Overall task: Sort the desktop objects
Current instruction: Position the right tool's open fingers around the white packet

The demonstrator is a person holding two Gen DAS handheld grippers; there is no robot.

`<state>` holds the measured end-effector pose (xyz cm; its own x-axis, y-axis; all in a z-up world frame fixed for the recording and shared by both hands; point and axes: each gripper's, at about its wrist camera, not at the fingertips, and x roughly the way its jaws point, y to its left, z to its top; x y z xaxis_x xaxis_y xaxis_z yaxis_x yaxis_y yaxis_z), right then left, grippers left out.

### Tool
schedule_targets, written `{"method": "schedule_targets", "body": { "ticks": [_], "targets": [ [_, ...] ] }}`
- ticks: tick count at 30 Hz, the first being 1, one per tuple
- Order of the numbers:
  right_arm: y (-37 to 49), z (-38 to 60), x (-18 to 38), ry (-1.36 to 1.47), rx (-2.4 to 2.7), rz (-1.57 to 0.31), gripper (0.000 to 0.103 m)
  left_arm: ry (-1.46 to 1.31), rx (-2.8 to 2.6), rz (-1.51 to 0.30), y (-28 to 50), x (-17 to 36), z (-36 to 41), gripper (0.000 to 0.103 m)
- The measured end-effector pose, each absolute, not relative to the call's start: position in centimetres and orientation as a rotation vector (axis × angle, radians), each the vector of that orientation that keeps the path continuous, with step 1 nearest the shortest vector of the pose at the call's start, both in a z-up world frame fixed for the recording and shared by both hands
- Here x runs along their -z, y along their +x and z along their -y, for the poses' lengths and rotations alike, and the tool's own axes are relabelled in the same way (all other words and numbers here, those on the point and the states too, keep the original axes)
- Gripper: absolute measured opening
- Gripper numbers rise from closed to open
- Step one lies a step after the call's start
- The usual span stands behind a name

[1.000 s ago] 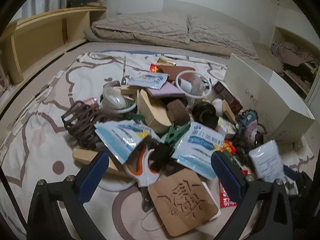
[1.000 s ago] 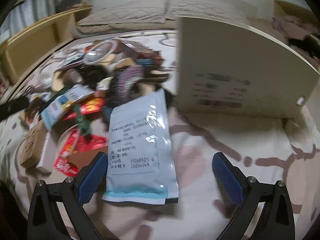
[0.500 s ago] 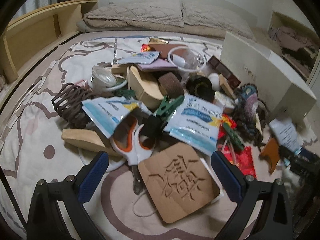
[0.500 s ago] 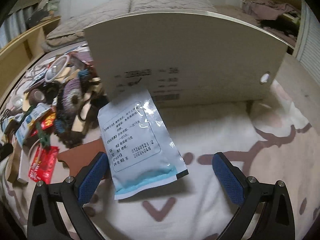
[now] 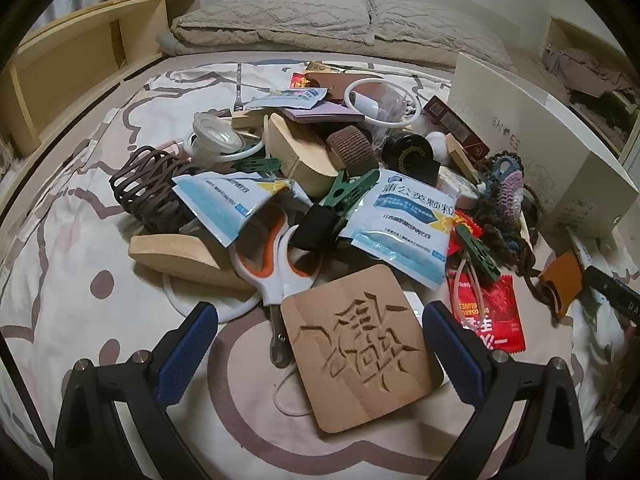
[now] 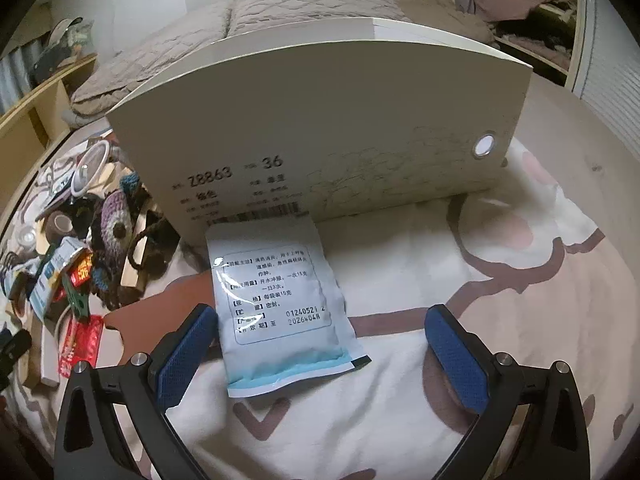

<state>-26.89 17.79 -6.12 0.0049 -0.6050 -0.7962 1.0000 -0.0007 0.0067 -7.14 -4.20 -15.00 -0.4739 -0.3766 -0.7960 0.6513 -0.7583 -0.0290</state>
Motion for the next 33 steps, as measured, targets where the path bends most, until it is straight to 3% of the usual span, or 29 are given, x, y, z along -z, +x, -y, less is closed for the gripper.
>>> {"method": "schedule_targets", "body": {
  "ticks": [19,28,33],
  "targets": [
    [-30.2,-18.1,5.9,0.741,1.499,-0.767,0.103,1.152,2.219,-0.358,-6.6,15.6,4.1,0.103],
    [-26.6,-18.7,7.4,0.663,1.364,-0.926,0.103,1.157,2.207,-0.38,-6.1,15.8,4.1,0.103],
    [-27.6,-18.6,7.4,0.669,1.415,-0.926,0.103,1.163,2.206,-0.421,-5.8,16.0,4.2,0.103]
  ]
}}
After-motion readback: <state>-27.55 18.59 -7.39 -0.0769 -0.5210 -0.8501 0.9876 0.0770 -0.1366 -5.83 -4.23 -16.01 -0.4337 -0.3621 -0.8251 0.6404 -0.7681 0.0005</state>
